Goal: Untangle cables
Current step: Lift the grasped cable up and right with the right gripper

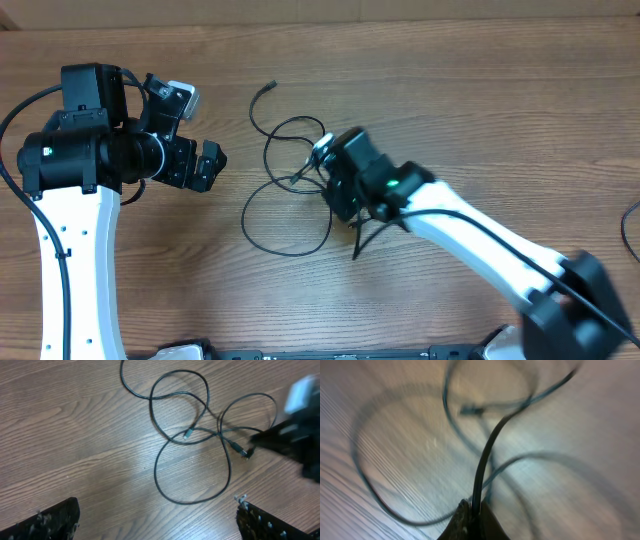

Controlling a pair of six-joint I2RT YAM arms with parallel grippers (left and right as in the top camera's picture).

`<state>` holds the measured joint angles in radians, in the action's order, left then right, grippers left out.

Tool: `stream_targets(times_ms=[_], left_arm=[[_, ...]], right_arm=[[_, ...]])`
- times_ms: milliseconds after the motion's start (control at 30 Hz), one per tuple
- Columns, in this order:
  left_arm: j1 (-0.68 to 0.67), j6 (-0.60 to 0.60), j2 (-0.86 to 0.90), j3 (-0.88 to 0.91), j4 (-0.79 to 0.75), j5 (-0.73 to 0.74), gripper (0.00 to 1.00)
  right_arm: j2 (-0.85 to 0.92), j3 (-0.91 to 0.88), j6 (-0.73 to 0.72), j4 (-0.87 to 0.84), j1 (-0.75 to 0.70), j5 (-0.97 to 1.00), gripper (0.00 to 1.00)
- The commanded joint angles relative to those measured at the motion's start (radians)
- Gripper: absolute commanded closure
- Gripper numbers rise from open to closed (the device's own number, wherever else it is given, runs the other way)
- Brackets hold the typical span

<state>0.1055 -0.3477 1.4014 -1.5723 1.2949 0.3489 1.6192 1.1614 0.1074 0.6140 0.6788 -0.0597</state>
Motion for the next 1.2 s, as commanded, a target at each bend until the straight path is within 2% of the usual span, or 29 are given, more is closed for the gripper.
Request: stream_targets(times_ms=[0, 367, 600, 1167], left_arm=[[0.005, -0.012, -0.001, -0.008, 0.003, 0.014, 0.00], [0.005, -0.012, -0.001, -0.008, 0.003, 0.014, 0.00], [0.005, -0.012, -0.001, -0.008, 0.003, 0.014, 0.00], [0.005, -0.012, -0.001, -0.008, 0.003, 0.014, 0.00]], right_arm=[[-0.135, 0.076, -0.010, 0.002, -0.017, 0.007, 0.96], [-0.436, 0.166, -0.009, -0.106, -0.021, 0.042, 0.96], [-0.552, 0.166, -0.010, -0.204, -0.021, 0.045, 0.96], [-0.591, 0.166, -0.010, -0.398, -0.021, 0.109, 0.96]])
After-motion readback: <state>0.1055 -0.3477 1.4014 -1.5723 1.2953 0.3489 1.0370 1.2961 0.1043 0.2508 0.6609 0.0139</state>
